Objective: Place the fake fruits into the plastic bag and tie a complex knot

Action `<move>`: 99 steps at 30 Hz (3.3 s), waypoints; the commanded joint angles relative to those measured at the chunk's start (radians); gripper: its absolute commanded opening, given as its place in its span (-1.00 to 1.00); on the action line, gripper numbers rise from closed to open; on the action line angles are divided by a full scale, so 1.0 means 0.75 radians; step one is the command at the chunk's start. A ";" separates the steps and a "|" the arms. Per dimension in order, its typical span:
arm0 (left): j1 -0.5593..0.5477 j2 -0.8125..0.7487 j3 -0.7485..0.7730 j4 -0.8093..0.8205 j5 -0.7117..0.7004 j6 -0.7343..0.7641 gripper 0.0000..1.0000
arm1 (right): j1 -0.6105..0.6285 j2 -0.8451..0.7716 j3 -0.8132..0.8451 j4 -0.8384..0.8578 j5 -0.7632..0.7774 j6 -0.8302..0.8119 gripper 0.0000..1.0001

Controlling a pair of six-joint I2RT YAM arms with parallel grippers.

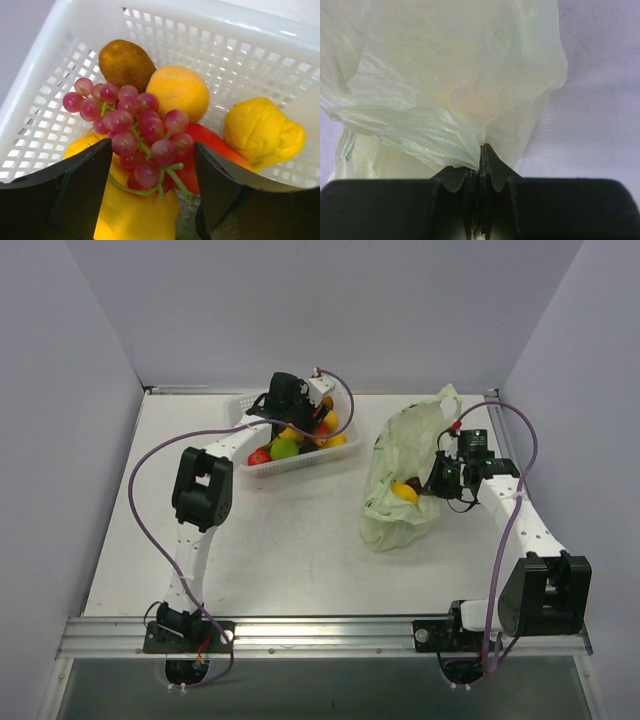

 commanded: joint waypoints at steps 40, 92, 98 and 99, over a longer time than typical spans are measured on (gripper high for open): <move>-0.302 -0.697 -0.112 0.037 0.357 -0.399 -1.00 | 0.008 0.026 0.080 -0.002 -0.006 0.012 -1.00; 0.041 -0.642 -0.353 -0.291 -0.334 -0.616 0.95 | -0.003 -0.048 0.021 0.037 0.017 0.006 -1.00; 0.047 -0.599 -0.406 -0.325 -0.390 -0.710 0.83 | -0.003 -0.044 0.023 0.031 0.015 0.004 -1.00; 0.047 -0.589 -0.410 -0.336 -0.404 -0.723 0.82 | -0.003 -0.042 0.023 0.031 0.017 0.004 -1.00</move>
